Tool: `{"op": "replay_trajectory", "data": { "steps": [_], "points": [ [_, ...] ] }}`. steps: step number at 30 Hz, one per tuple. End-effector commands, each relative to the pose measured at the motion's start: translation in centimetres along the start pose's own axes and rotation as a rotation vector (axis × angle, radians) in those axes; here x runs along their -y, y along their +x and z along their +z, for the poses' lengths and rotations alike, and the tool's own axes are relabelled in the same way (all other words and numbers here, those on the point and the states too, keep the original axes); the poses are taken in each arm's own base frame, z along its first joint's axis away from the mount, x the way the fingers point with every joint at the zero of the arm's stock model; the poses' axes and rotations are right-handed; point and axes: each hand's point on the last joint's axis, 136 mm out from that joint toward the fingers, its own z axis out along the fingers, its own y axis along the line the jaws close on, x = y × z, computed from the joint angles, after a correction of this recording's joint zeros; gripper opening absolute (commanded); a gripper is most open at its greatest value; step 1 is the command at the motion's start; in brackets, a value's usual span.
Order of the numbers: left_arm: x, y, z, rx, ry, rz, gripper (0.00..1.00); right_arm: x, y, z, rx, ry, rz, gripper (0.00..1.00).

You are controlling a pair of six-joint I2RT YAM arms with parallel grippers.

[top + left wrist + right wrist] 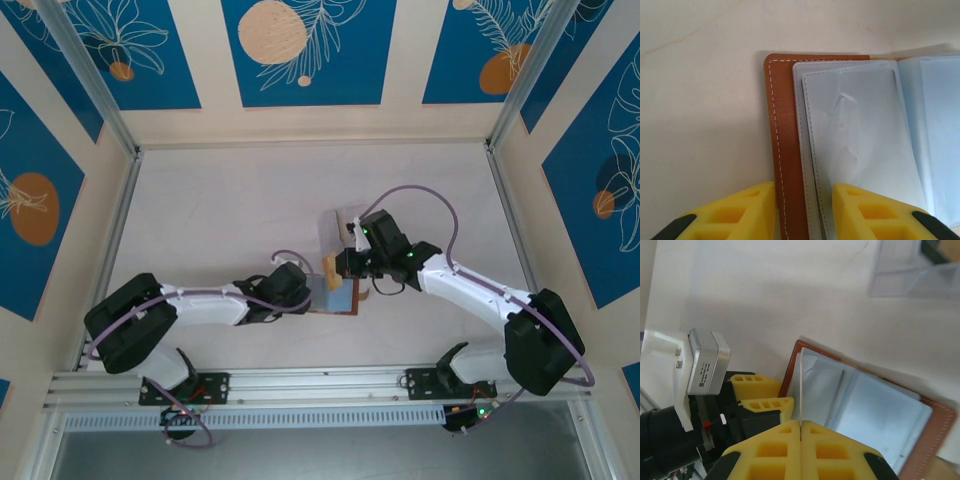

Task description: Put the credit cards into the card holder

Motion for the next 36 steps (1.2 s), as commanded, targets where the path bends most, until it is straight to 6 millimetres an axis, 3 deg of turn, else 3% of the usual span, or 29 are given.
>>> {"op": "replay_trajectory", "data": {
  "steps": [1, 10, 18, 24, 36],
  "points": [
    [-3.7, 5.7, -0.9, -0.187, -0.118, 0.003, 0.34, -1.5, -0.4, 1.0, 0.041, -0.085, 0.036, 0.00],
    [-4.6, 4.2, -1.6, -0.176, -0.195, 0.050, 0.34, 0.1, 1.0, 3.4, 0.093, -0.078, 0.100, 0.00],
    [-4.1, 3.4, -2.2, -0.154, -0.179, 0.067, 0.32, 0.4, 2.2, 5.7, 0.070, -0.080, 0.129, 0.00],
    [-3.9, 2.8, -2.3, -0.148, -0.179, 0.069, 0.26, 0.5, 2.1, 5.7, 0.079, -0.075, 0.126, 0.00],
    [-3.9, 2.4, -2.1, -0.158, -0.180, 0.066, 0.24, 1.4, 2.8, 5.8, 0.093, -0.054, 0.142, 0.00]
  ]
}}
